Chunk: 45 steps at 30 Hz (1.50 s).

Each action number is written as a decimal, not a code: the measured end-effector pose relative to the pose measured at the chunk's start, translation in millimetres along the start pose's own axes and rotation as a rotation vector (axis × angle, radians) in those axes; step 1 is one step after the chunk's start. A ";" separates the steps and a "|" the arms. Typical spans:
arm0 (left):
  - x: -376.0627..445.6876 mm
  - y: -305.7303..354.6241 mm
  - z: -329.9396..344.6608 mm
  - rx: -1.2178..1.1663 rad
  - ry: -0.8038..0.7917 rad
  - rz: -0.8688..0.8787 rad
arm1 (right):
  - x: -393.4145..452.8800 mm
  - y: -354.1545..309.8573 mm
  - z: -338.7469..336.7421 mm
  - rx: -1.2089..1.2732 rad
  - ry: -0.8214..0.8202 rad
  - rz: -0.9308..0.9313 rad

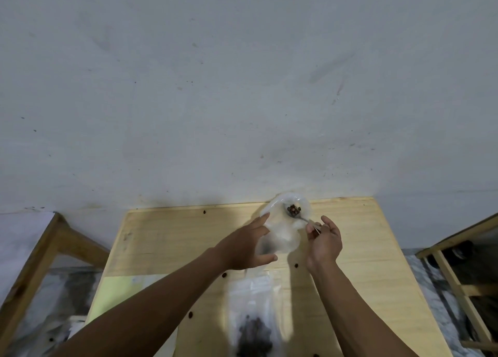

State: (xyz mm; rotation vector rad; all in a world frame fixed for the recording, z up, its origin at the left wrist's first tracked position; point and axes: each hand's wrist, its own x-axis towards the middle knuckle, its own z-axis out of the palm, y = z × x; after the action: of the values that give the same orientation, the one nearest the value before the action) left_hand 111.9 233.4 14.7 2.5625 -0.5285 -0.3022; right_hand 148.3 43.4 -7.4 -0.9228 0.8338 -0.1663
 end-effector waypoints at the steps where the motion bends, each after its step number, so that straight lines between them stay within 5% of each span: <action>1: 0.9 2.8 -2.2 -0.019 0.006 -0.013 | 1.0 -0.7 0.3 -0.004 -0.009 -0.008; 17: -2.0 17.7 -14.0 -0.135 0.019 -0.153 | 6.9 -4.4 1.5 0.036 -0.107 0.024; 27: 3.3 11.6 -15.4 0.048 -0.021 -0.153 | -3.7 -10.7 -5.7 -0.129 -0.169 -0.003; 34: 9.6 2.8 -13.3 0.243 -0.045 -0.181 | -8.5 -45.7 -14.6 -0.277 -0.213 -0.188; 45: 2.1 3.7 -2.0 0.214 0.144 -0.180 | -28.8 -85.0 -21.1 -0.504 -0.376 -0.446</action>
State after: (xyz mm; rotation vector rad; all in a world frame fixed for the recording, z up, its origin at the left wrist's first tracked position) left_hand 113.3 230.5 18.0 2.8191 -0.2900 -0.1260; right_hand 131.9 -9.1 66.6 -1.5561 0.3079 -0.1624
